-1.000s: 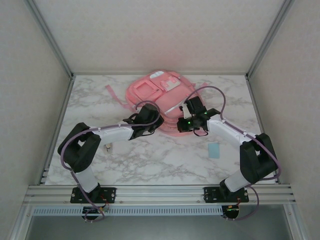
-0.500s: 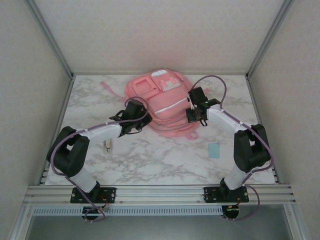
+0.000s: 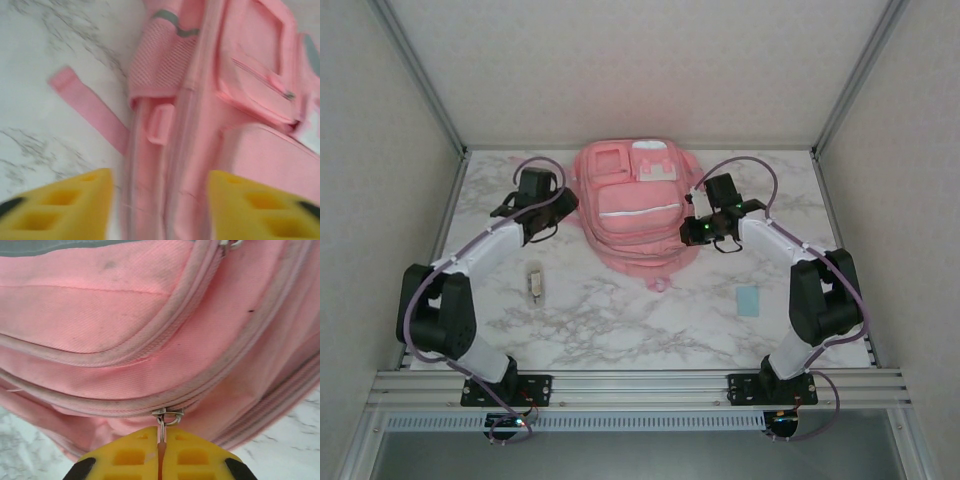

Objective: Pack the student bag

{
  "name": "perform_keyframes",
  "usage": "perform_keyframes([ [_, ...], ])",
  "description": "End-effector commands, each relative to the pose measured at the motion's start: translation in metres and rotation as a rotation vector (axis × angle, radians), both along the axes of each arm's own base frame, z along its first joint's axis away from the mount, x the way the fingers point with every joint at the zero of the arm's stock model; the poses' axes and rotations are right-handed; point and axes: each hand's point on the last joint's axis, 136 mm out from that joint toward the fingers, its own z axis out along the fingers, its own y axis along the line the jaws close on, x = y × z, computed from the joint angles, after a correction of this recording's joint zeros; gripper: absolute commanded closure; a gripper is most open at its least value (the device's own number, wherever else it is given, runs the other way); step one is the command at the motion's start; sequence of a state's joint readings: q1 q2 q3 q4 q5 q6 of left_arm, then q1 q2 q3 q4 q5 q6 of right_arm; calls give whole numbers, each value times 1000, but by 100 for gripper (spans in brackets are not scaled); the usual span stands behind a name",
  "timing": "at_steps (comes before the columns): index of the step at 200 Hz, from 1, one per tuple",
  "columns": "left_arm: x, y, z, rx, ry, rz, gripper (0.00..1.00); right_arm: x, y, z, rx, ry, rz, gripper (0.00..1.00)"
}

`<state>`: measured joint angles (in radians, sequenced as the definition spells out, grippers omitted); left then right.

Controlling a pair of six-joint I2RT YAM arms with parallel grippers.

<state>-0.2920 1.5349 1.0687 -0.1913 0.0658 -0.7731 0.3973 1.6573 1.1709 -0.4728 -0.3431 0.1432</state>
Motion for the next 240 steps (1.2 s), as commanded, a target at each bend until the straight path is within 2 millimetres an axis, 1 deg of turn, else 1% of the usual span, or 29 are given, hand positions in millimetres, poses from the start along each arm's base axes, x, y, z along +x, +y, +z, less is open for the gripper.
perform_keyframes([
  [1,-40,-31,-3,-120,60,-23,28,-5,27,14,132,1,58,100],
  [8,-51,-40,-7,-138,72,-17,24,-5,28,13,128,3,59,100],
  [15,-63,-52,-10,-152,80,-23,23,-4,28,12,127,4,58,100],
  [28,-80,-67,-17,-186,99,0,21,-3,28,12,128,4,57,100],
  [32,-85,-72,-19,-200,105,10,17,-4,29,12,129,5,61,100],
  [54,-104,-90,-30,-246,123,50,16,-6,28,12,128,8,60,100],
  [57,-103,-95,-27,-258,105,47,16,-6,28,12,128,9,58,100],
  [62,-104,-99,-27,-255,100,47,16,-7,28,12,131,10,56,100],
  [81,-108,-116,-32,-241,114,24,16,-8,29,13,136,13,45,100],
  [95,-106,-128,-43,-236,135,10,18,-10,31,15,147,11,43,100],
  [106,-100,-136,-51,-247,133,9,21,-12,32,14,149,13,47,100],
  [119,-91,-144,-59,-258,114,11,32,-15,33,12,151,17,55,100],
  [125,-85,-148,-62,-251,94,3,40,-16,33,11,148,19,60,100],
  [136,-77,-155,-65,-233,81,-5,57,-18,32,8,142,21,70,100],
  [147,-70,-163,-65,-225,63,-30,79,-21,31,3,128,25,91,100],
  [152,-68,-166,-64,-221,60,-36,91,-23,30,2,119,27,103,100],
  [156,-67,-166,-65,-218,59,-38,100,-24,29,1,106,27,121,100],
  [168,-68,-161,-69,-196,62,-30,100,-28,24,-5,51,14,178,100],
  [183,-75,-150,-72,-157,68,-32,100,-29,7,-15,-80,-27,243,100],
  [188,-78,-145,-73,-136,75,-33,100,-26,-1,-18,-133,-50,255,100],
  [203,-90,-128,-79,-65,111,-50,100,-13,-22,-23,-263,-133,274,100],
  [219,-102,-111,-84,-31,149,-61,100,3,-43,-24,-396,-221,294,100],
  [228,-108,-103,-85,-25,165,-63,100,13,-49,-22,-435,-255,319,100],
  [240,-115,-98,-84,-27,174,-79,100,30,-58,-20,-455,-268,331,100],
])
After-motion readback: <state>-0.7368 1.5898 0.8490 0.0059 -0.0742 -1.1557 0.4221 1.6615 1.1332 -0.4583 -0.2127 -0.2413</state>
